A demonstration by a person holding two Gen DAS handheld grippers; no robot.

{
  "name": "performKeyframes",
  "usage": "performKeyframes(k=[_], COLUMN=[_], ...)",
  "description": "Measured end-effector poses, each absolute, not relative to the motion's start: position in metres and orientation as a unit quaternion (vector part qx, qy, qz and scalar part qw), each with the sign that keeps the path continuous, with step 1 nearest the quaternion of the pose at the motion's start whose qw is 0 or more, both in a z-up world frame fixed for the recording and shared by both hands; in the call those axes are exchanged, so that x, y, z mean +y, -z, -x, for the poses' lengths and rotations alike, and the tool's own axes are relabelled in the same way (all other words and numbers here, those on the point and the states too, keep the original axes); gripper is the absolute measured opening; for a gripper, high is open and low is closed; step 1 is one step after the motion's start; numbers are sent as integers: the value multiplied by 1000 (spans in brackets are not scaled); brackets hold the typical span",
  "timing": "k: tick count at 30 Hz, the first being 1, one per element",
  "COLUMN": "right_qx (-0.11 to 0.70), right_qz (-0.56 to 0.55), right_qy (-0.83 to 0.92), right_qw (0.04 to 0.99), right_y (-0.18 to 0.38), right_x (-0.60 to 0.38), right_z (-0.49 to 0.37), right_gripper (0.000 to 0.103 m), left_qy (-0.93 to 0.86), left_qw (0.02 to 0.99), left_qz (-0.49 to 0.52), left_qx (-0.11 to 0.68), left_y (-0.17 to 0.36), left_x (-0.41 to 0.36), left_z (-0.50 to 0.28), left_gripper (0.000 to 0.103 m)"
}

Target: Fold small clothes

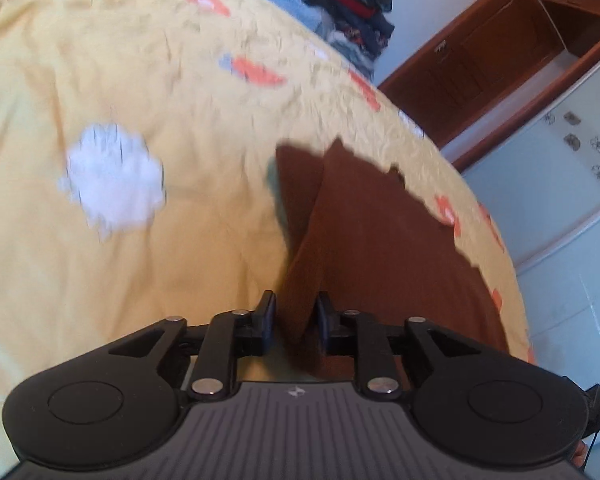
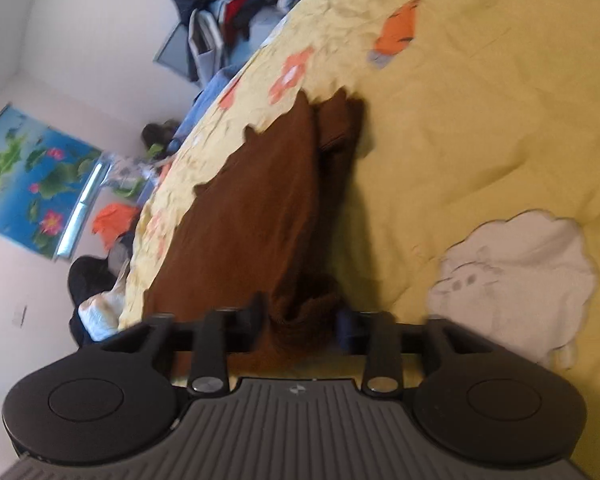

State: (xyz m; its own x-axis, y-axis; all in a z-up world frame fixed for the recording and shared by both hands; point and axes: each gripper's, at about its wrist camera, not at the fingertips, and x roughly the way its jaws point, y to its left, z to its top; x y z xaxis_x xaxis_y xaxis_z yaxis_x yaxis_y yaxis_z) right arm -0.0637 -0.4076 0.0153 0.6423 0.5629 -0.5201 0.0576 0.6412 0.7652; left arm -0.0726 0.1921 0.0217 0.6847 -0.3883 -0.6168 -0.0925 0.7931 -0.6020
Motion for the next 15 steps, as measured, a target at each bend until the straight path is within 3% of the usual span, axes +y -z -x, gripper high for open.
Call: performKeyframes(k=[2,3,4,6,11,13,14,15], right_qx=[346,328,321,329,404,431,441,449], right_qz=[-402,-399,-386,-338,-230,-210,-198,-186], right_qy=[-139,-140,-147,-145,-140,-137,-138,-150], right_qw=[836,845,852,870,874,867,865,861], right_y=[-34,-43,-50,-58,-42,-27,-21,-14], right_x=[-422,-426,-427,-418,-376,-362,-355,-351], right_z=[51,39,22,-17,-120,-146,-153,-154], right_gripper=[67,67,67,67,65,59,47,34], left_qy=[86,82,78,86,85,77,80,85], left_qw=[886,897,908,919,898,884,886,895], left_qz=[297,287,275,247,187,160,141,115], left_qx=[347,325,305,295,390,433,435,422], left_y=[-48,-60,-72,-80,-47,-30,-23,-25], left_x=[195,195,190,178,126,106,97,88], left_z=[58,48,31,-6,-128,-157,-162,-163], left_gripper=[46,74,92,93,87,51,46,23])
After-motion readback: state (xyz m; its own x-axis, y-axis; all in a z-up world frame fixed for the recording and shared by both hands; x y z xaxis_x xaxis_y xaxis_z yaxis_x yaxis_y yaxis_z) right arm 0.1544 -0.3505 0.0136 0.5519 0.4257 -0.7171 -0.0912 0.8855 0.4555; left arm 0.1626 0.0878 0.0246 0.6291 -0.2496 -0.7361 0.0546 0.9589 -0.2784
